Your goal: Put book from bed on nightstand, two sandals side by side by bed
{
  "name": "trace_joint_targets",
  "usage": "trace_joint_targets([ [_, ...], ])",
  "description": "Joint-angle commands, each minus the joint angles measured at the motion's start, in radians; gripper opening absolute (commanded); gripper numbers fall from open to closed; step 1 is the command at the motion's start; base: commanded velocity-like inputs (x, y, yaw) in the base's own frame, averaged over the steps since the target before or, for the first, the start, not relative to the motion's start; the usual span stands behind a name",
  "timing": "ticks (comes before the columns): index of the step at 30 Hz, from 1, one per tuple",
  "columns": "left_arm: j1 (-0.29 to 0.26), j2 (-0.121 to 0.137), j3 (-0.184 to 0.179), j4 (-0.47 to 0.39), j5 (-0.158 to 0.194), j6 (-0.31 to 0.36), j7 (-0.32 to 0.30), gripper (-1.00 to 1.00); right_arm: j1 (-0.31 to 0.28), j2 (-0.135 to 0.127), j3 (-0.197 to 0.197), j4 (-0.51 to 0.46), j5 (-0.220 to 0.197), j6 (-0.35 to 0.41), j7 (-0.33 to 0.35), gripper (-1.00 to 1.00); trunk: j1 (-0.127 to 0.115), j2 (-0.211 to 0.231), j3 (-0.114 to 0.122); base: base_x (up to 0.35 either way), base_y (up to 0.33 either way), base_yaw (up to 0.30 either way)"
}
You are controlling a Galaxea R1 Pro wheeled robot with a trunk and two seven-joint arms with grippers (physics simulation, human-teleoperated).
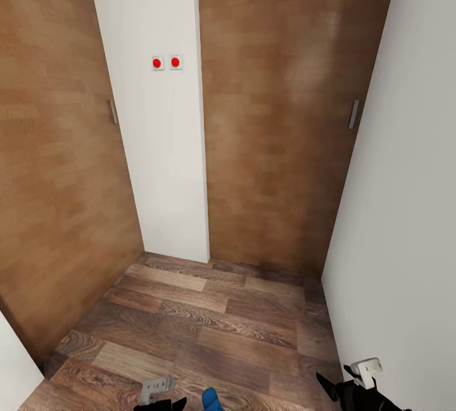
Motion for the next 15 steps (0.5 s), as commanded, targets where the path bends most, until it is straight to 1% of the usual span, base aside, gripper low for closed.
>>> trace_joint_targets([
  [1, 0.0, -0.001, 0.002, -0.001, 0.011, 0.01, -0.003, 1.0, 0.0, 0.0, -0.001, -0.001, -0.01, 0.009, 0.004, 1.0, 0.004, -0.008, -0.004, 0.0, 0.0, 0.0],
  [15, 0.0, -0.001, 0.002, -0.001, 0.011, 0.01, -0.003, 1.0, 0.0, 0.0, -0.001, -0.001, -0.01, 0.009, 0.004, 1.0, 0.057, -0.106, -0.048, 0.0, 0.0, 0.0],
])
